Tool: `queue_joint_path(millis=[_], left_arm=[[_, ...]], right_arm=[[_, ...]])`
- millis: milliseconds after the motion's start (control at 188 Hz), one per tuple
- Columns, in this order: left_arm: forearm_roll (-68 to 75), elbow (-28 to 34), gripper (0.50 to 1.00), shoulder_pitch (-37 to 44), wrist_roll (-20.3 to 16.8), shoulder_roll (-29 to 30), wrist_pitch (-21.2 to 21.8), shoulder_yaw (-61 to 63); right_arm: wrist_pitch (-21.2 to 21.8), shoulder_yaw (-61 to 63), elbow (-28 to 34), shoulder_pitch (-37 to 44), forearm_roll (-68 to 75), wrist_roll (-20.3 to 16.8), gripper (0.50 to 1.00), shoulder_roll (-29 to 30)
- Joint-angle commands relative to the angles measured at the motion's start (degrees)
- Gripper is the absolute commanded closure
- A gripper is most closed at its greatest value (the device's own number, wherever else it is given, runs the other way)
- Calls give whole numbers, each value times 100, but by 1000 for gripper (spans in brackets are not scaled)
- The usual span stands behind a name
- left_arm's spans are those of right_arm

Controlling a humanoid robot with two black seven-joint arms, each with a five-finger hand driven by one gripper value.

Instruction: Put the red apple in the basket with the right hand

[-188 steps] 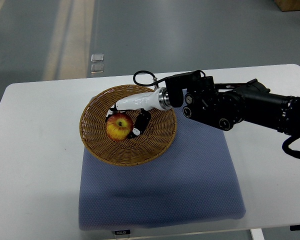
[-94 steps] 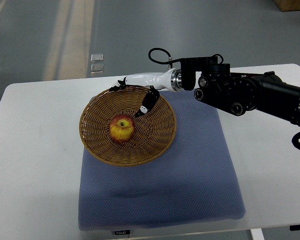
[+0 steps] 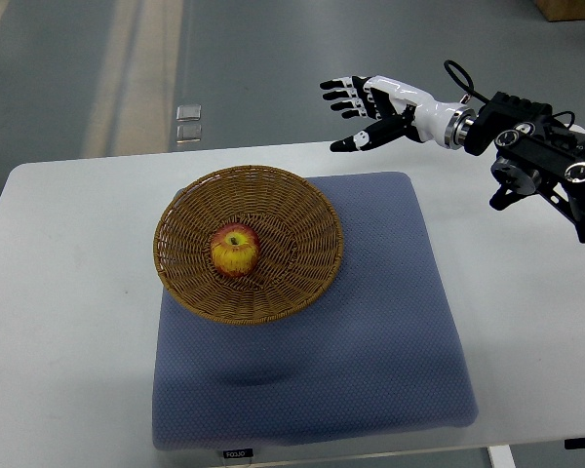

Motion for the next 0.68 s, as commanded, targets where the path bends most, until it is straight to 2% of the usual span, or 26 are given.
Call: queue_joint_path(millis=[0, 85, 144, 170, 287, 367, 676], left_arm=[[5, -5, 500, 0, 1, 0, 0, -9], [5, -5, 500, 0, 1, 0, 0, -9], [5, -5, 500, 0, -8, 0, 0, -9], [5, -5, 500, 0, -8, 0, 0, -9], [5, -5, 500, 0, -8, 0, 0, 0], [5, 4, 500, 0, -8, 0, 0, 0], [5, 4, 500, 0, -8, 0, 0, 0]], right_arm=[[-604, 115, -14, -343, 664, -68, 599, 3], [-1043, 185, -22, -527, 1217, -103, 599, 29], [-1079, 194, -22, -545, 1288, -103, 599, 29], [-1228, 229, -22, -641, 1736, -121, 599, 47], [-1237, 229, -22, -738, 2308, -121, 599, 11], [-1202, 229, -14, -826, 2580, -112, 576, 3], [-1202, 203, 48, -1099, 2492, -33, 574, -68]])
